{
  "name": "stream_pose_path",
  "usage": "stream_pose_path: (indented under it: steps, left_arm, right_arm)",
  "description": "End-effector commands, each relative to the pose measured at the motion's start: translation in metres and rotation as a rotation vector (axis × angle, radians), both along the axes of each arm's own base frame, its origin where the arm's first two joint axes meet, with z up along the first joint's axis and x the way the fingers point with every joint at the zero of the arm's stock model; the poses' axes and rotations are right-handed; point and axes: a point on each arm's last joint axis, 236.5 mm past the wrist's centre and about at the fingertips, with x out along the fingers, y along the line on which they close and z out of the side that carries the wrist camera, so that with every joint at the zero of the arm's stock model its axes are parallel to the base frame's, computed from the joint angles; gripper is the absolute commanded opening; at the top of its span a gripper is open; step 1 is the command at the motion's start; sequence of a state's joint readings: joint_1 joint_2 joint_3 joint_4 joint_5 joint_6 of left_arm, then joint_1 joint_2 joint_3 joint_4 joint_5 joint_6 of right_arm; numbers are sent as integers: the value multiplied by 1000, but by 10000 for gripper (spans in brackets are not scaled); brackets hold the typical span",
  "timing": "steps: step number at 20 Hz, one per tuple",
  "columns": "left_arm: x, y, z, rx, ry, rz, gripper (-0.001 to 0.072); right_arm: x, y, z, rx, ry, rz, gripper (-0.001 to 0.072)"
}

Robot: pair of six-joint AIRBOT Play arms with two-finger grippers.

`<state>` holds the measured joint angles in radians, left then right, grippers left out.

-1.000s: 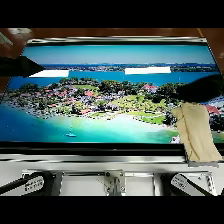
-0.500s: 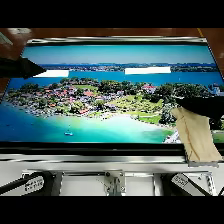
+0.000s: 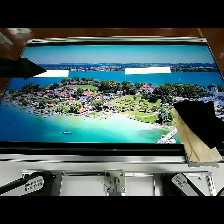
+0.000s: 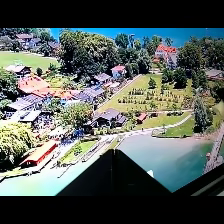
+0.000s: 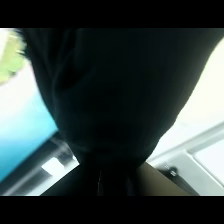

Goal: Fold the shirts.

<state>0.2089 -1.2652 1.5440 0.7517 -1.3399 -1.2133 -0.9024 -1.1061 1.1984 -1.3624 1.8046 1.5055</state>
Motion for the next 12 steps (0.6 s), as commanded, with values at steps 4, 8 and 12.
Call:
stream_pose_path:
  steps: [4, 8, 12]
  left_arm:
    - [0, 0, 0, 0, 1, 0, 36]
    - [0, -3, 3, -19, -4, -5, 37]
    - [-1, -9, 5, -28, -7, -17, 36]
  right_arm:
    - [-47, 0, -59, -33, 183, -22, 70]
    - [-57, -4, -79, -57, 223, -45, 71]
    - [-72, -5, -80, -62, 278, 6, 621]
